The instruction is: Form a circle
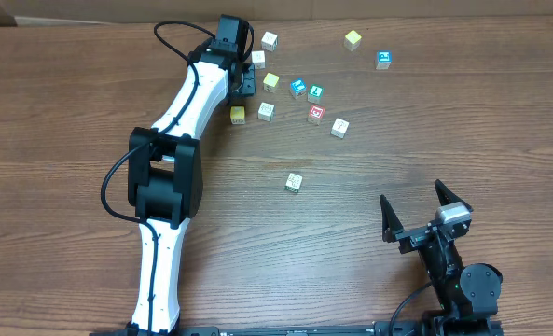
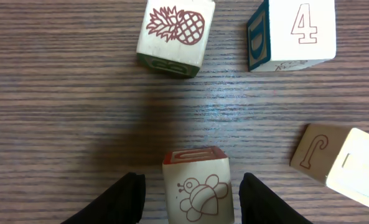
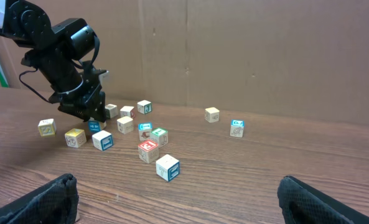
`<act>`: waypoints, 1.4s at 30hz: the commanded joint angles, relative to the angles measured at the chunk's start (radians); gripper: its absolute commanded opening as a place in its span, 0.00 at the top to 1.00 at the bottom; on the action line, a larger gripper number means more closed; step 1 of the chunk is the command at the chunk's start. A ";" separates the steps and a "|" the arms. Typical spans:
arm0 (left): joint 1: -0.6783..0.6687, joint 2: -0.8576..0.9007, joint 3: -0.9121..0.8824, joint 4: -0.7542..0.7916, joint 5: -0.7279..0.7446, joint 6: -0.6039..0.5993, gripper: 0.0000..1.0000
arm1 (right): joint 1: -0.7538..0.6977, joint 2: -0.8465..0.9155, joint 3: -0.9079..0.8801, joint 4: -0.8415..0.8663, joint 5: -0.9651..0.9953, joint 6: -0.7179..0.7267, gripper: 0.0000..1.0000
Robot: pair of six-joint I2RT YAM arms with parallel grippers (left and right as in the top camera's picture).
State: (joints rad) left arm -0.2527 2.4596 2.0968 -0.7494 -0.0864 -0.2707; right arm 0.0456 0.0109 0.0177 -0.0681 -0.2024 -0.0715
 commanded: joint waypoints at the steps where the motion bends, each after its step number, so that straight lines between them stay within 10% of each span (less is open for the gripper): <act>1: 0.005 0.022 0.000 0.006 -0.003 -0.006 0.55 | -0.001 -0.008 -0.010 0.006 0.002 -0.001 0.00; 20: 0.006 -0.074 0.050 -0.019 -0.002 -0.006 0.79 | -0.001 -0.008 -0.010 0.006 0.002 -0.001 0.00; 42: -0.049 -0.435 -0.006 -0.652 0.111 -0.007 0.87 | -0.001 -0.008 -0.010 0.006 0.002 -0.001 0.00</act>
State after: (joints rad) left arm -0.2695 2.0060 2.1376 -1.3968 -0.0326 -0.2779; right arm 0.0460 0.0109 0.0177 -0.0681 -0.2020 -0.0715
